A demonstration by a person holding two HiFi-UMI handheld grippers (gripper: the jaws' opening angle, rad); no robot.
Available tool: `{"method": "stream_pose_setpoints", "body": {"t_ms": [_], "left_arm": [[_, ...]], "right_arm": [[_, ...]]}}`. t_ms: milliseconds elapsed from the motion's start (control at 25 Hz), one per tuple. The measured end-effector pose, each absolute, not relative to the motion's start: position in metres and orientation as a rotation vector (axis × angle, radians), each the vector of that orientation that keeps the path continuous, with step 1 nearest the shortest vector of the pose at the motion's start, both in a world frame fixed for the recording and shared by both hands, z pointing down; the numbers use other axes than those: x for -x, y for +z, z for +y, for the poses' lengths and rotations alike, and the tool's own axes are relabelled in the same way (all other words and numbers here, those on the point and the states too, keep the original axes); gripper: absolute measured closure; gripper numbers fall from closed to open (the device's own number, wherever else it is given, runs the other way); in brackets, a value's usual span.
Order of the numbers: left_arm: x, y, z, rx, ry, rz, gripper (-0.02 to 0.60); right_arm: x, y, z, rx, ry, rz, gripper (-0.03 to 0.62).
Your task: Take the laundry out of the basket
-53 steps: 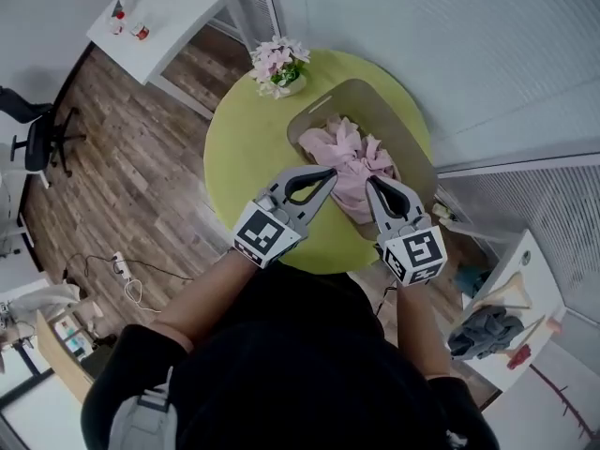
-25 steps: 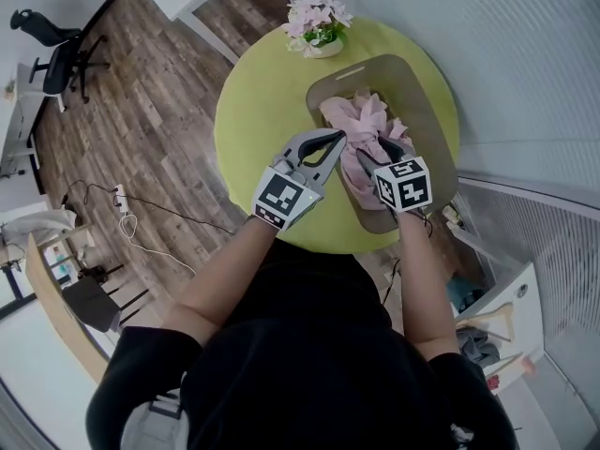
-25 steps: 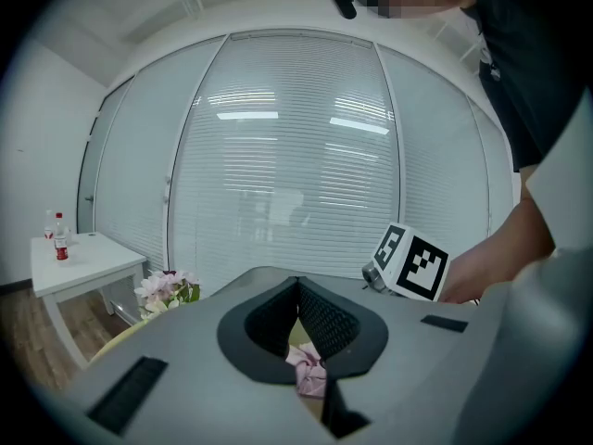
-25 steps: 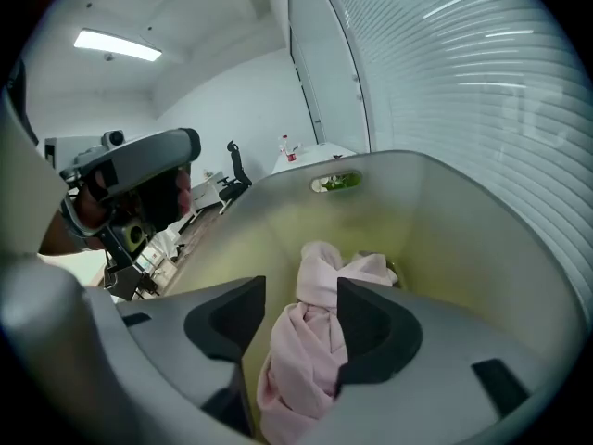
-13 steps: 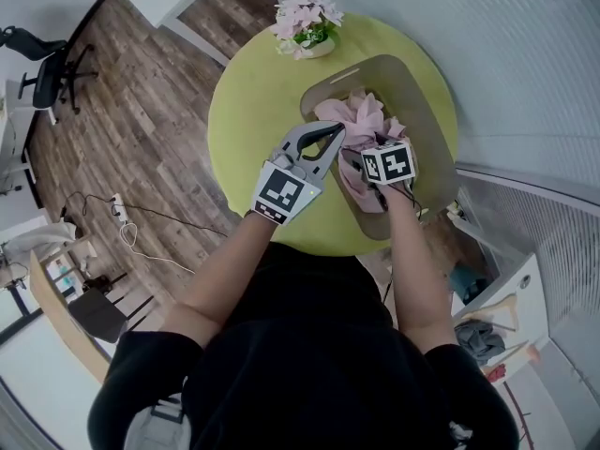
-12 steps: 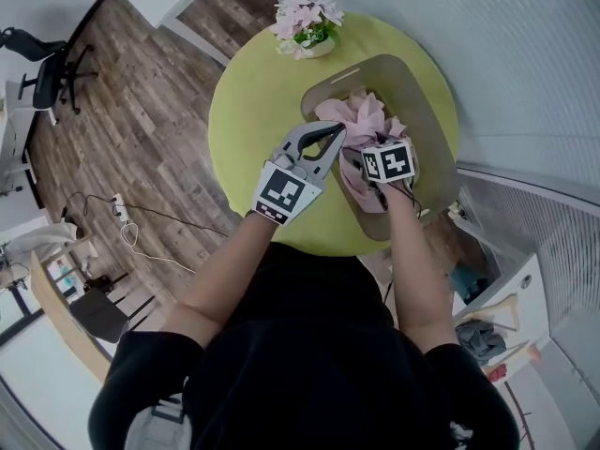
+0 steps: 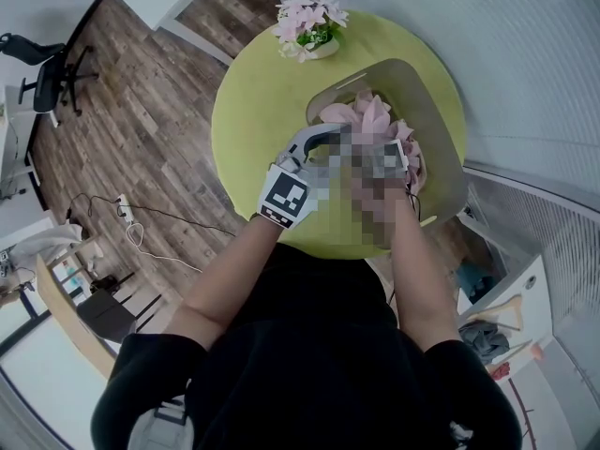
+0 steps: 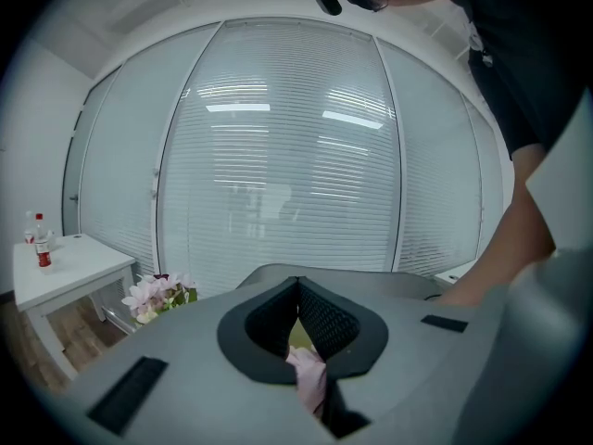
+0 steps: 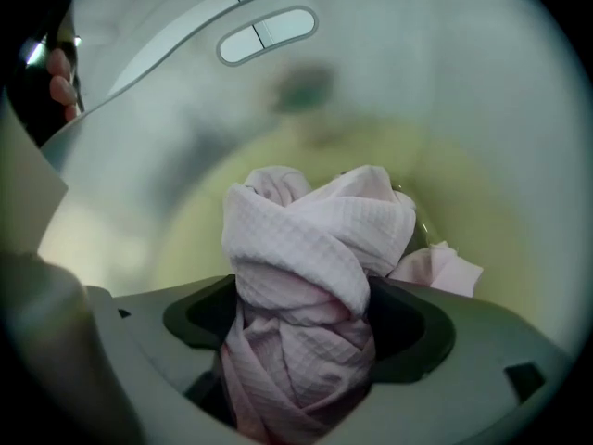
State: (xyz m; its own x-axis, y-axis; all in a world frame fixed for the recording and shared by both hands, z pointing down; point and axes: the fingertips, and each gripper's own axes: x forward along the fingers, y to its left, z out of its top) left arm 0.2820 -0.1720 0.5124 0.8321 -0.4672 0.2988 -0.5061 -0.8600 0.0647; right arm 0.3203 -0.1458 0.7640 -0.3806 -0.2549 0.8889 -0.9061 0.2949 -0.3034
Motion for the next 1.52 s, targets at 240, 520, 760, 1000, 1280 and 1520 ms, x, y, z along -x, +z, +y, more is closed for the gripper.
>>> {"method": "stream_pose_setpoints", "body": {"t_ms": [240, 520, 760, 1000, 1280, 1520], "left_arm": [[-0.28, 0.516, -0.177, -2.848, 0.433, -0.782, 0.571], [-0.277, 0.52, -0.183, -2.838, 0.446, -0.81, 0.571], [-0.266, 0.52, -0.18, -2.812, 0.448, -0.849, 0.571], [-0.256, 0.523, -0.174, -2.792, 0.467, -0.864, 0.571], [-0.249, 0.52, -0.168, -2.787, 0.452, -0.886, 0.571], [-0.243, 0.513, -0.162, -2.792, 0.436, -0.902, 0.571]], "right_arm": [[-0.311, 0.781, -0.143, -1.022, 1.067, -1.796, 0.175], [-0.305, 0.792, -0.143, -0.974, 1.024, -1.828, 0.177], [-0.304, 0.792, -0.141, -0.952, 0.98, -1.821, 0.191], [-0.303, 0.774, -0.138, -0.929, 0.948, -1.842, 0.224], [-0.304, 0.725, -0.135, -0.952, 0.915, -1.922, 0.227], [-0.31, 0.68, -0.137, -1.04, 0.869, -1.99, 0.227]]}}
